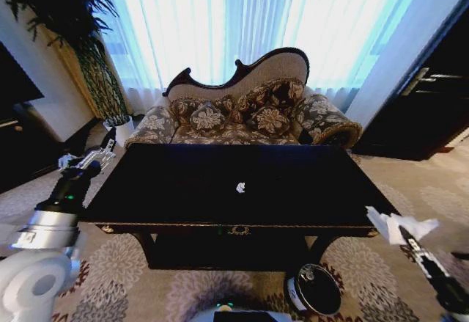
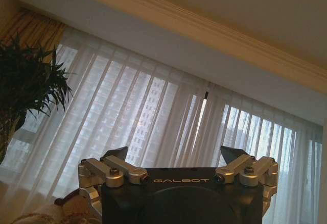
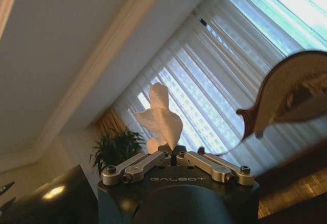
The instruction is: Move to the front of the table and place the trash on the table into the trash bin.
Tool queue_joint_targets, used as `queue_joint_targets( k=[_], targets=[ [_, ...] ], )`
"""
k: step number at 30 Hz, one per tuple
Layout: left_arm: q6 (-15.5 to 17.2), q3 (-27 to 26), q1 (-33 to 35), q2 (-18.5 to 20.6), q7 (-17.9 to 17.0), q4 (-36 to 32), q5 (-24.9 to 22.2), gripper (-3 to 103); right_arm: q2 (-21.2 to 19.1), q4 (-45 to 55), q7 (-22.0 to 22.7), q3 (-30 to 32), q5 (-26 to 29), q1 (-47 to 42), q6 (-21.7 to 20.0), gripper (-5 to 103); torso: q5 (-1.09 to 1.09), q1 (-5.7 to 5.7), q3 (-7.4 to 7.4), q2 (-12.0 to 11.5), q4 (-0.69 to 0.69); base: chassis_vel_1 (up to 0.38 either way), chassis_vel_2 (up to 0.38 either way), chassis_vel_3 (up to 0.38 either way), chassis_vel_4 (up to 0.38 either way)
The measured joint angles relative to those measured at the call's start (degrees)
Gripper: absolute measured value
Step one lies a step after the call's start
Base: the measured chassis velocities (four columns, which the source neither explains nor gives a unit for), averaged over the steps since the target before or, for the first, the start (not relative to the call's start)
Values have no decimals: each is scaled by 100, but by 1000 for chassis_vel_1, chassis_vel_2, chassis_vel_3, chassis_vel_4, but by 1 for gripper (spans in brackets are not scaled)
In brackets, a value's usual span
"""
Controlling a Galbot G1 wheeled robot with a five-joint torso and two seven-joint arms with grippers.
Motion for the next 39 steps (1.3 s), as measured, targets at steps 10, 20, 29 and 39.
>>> queue_joint_targets(
  k=[10, 20, 29, 39],
  targets=[
    [2, -121, 27, 14, 1, 0, -1, 100, 135, -1218, -468, -716, -735, 296, 92, 0, 0, 0, 0, 0, 0, 0, 0, 0, 0],
    [15, -137, 59, 4, 1, 0, 3, 100, 268, -2331, 7, -1465, -1969, 679, 758, 0, 2, 0, 0, 0, -1, 0, 0, 0, 0],
    [15, -198, 110, 11, 1, 0, 2, 100, 636, -2279, 2342, -2318, -2678, 911, 1566, 0, 0, 0, 0, 0, 1, 0, 0, 0, 0],
    [9, -356, 147, 53, 0, 0, -52, 100, 840, -2390, 5649, -3034, -3935, 1237, 1702, 0, -1, 0, 0, 0, 0, 0, 0, 0, 0]
  ],
)
